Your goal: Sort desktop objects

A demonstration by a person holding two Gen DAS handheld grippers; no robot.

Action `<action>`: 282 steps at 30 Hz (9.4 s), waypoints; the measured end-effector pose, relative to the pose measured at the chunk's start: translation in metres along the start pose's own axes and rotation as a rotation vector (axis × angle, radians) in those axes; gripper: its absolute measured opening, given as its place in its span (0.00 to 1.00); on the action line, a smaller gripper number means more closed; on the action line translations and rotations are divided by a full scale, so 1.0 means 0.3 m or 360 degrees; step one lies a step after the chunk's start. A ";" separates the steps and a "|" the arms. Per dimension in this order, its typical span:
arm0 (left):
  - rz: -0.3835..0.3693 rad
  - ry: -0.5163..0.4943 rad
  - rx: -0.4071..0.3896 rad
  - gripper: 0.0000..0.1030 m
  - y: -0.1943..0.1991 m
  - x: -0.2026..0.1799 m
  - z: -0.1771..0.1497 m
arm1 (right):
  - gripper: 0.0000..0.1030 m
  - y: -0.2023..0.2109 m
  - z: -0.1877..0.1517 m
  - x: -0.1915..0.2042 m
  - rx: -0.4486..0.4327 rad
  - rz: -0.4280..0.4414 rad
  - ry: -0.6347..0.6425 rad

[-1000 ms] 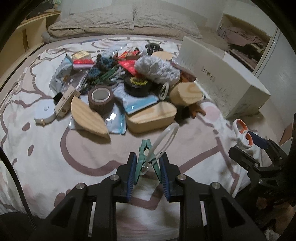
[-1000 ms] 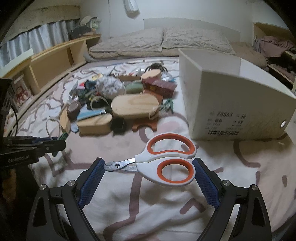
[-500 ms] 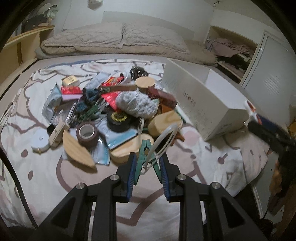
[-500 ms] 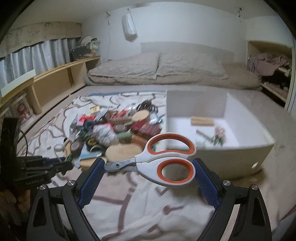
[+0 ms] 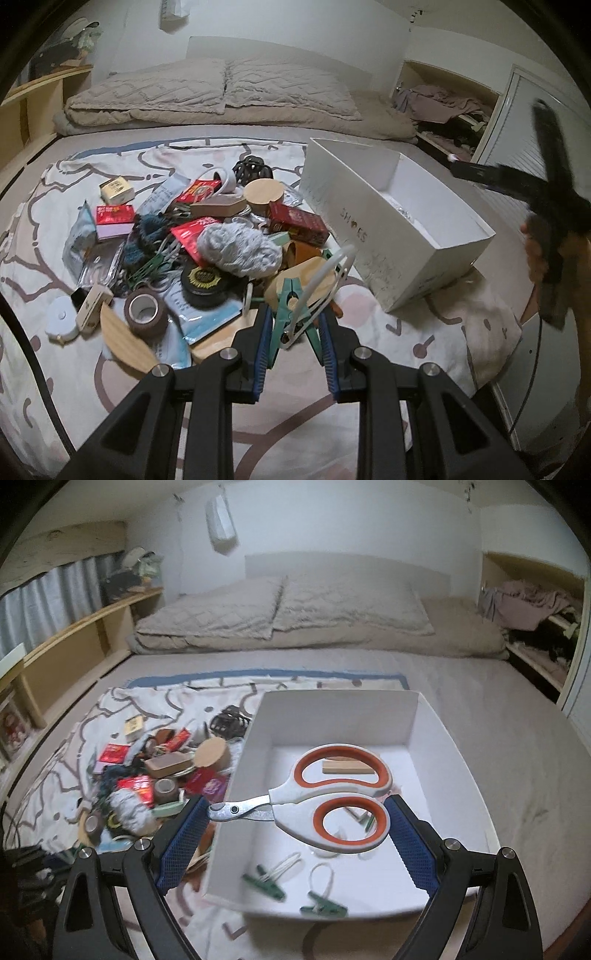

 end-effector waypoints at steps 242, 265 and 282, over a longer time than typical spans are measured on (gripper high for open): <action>-0.0295 -0.0421 -0.0233 1.00 0.092 -0.209 0.352 | 1.00 0.373 -0.235 -0.098 -0.0600 -0.0044 -0.0289; -0.0030 -0.0258 -0.0485 1.00 0.259 0.153 0.299 | 1.00 0.310 -0.246 0.209 -0.0603 0.0235 -0.0018; 0.0198 -0.0123 -0.0620 1.00 0.294 0.362 0.207 | 1.00 0.235 -0.322 0.391 -0.0665 0.0332 0.0063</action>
Point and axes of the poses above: each gripper's, at about its wrist camera, not at the fingertips, and y roughly against the way its jaws point, x to its left, z to its top, the point moved 3 cm from there along -y, roughly the way its jaws point, and after that the axes turned 3 degrees about x, right-handed, at the moved point
